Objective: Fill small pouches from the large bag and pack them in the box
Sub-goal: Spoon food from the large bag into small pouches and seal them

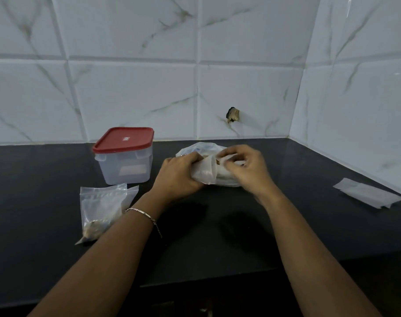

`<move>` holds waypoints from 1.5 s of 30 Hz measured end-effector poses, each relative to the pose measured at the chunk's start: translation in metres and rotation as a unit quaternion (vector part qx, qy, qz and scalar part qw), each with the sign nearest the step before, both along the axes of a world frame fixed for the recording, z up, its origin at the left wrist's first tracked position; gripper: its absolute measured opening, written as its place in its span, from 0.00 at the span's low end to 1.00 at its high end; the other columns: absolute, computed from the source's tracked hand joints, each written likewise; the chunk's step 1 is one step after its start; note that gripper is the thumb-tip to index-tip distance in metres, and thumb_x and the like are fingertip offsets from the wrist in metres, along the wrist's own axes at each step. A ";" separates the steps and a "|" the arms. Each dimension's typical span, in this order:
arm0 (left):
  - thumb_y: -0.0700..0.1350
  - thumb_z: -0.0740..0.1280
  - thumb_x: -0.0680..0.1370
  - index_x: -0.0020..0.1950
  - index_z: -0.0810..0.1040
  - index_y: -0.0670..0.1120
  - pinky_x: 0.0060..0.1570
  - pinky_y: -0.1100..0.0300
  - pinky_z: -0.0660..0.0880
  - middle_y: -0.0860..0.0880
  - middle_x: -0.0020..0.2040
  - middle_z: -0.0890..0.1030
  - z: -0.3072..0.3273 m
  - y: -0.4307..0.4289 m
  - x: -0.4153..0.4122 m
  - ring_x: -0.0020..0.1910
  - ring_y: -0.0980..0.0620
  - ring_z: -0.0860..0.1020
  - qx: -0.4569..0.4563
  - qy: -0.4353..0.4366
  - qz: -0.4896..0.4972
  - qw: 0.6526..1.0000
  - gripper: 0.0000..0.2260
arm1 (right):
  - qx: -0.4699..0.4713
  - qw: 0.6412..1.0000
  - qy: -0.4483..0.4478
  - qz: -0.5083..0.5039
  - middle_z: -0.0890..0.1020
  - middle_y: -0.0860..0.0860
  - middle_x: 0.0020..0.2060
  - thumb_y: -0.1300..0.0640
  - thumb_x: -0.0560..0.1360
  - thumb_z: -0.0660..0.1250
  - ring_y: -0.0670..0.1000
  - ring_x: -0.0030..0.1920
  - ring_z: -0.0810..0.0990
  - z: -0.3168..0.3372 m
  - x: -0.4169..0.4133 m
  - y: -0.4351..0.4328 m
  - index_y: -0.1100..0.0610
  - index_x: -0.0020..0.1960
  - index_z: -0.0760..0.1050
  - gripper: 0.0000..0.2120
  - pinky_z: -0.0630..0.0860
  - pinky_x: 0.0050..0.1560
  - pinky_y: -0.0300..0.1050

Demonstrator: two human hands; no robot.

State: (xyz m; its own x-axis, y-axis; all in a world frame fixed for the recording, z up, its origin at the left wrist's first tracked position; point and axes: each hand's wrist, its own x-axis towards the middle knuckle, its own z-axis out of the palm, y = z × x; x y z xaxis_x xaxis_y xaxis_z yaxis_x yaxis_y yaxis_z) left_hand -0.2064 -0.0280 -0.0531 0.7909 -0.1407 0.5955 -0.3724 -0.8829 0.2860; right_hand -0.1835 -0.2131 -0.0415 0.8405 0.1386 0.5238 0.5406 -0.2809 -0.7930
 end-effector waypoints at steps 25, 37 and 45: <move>0.49 0.71 0.74 0.48 0.73 0.45 0.42 0.54 0.75 0.51 0.42 0.78 -0.003 0.015 0.015 0.41 0.52 0.77 -0.321 0.057 0.060 0.944 0.11 | -0.066 0.989 0.009 -0.135 0.83 0.46 0.36 0.56 0.69 0.77 0.46 0.37 0.82 0.008 0.005 -0.045 0.51 0.41 0.81 0.05 0.79 0.40 0.45; 0.52 0.69 0.76 0.56 0.74 0.49 0.55 0.48 0.77 0.52 0.52 0.80 -0.005 0.011 0.021 0.51 0.53 0.79 -0.299 0.109 0.005 0.948 0.12 | -0.499 0.847 -0.111 -0.146 0.81 0.52 0.47 0.66 0.75 0.62 0.54 0.45 0.81 0.009 0.060 0.021 0.52 0.55 0.80 0.14 0.75 0.43 0.46; 0.49 0.71 0.73 0.47 0.74 0.54 0.54 0.47 0.78 0.50 0.48 0.83 -0.003 0.016 0.024 0.49 0.51 0.81 -0.402 0.066 0.018 0.913 0.07 | -0.397 0.907 -0.067 -0.125 0.83 0.45 0.52 0.59 0.78 0.64 0.49 0.50 0.81 0.002 0.065 0.016 0.45 0.56 0.81 0.14 0.78 0.50 0.46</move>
State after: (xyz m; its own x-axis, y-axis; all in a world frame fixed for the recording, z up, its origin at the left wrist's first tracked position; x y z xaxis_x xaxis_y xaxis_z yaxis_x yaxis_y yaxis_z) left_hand -0.1829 -0.0125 -0.0559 0.8590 0.3274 0.3937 -0.2627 -0.3782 0.8877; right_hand -0.1188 -0.1972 -0.0399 0.8340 0.3308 0.4416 0.4581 -0.8612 -0.2200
